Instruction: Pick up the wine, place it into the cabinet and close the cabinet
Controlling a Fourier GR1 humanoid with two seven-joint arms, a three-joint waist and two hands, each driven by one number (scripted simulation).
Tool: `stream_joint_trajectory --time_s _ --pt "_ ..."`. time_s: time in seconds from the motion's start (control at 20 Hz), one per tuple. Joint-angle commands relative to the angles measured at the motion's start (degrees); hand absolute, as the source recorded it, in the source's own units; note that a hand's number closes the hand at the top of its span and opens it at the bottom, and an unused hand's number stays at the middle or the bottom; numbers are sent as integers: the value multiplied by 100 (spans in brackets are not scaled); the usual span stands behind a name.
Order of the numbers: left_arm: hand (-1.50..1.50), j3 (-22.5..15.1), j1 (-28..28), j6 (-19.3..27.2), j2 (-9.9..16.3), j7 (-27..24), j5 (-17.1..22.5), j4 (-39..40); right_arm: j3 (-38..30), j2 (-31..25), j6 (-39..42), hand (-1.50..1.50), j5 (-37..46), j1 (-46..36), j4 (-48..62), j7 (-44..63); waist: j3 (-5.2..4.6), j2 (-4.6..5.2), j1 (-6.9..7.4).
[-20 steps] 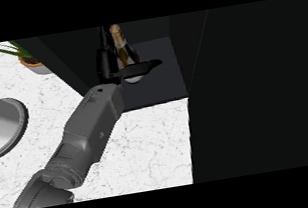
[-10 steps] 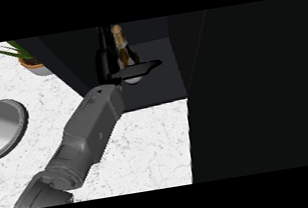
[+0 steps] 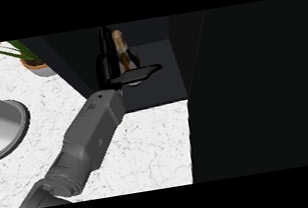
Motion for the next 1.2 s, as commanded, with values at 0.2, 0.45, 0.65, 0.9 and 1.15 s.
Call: stream_joint_trajectory --time_s 0.2,0.45,0.65,0.9,1.15 --pt "-150 -1529 1487 531 3 183 850 -1536 -17 33 -310 -150 177 -137 -384 432 -12 -47 234" --pt "-150 -2876 2349 1640 3 164 1267 -3074 -456 -186 -145 -150 -216 -164 -428 417 -9 -28 316" --pt "-150 -3329 2870 2421 3 760 774 -4452 -209 -63 -198 -150 131 149 -576 235 -4 -59 487" --pt "-150 -3609 4092 2405 302 574 470 -5705 -165 -97 -136 -150 131 253 -536 195 -7 -39 496" --pt "-150 -3882 4591 3265 453 1127 76 -7049 -518 -265 -89 -150 -203 155 -555 231 -4 -25 467"
